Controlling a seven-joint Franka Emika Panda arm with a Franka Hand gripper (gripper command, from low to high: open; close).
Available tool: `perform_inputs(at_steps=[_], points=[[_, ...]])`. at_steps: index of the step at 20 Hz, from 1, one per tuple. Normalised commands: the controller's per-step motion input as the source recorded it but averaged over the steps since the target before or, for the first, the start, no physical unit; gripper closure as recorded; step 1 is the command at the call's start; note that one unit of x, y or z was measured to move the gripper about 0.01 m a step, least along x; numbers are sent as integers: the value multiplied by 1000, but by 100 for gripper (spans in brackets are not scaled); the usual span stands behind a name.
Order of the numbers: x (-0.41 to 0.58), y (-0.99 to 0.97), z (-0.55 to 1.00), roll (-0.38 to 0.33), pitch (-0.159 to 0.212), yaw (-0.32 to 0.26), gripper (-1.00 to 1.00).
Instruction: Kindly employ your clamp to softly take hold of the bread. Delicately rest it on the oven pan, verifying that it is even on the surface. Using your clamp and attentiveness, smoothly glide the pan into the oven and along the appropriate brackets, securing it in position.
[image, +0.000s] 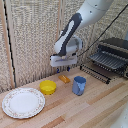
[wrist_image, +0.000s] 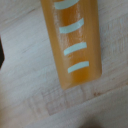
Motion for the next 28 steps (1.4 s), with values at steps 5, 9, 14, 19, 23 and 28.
perform_inputs(at_steps=[5,9,14,19,23,28], points=[[145,-18,-210,-28,146,16,-100],[121,-54,-175,-51,83,118,-100],[129,39,-38,-55,129,83,100],[6,175,0,-42,4,0,100],[0,50,254,-32,-39,-109,100],[-15,-38,771,-7,-16,-303,100]])
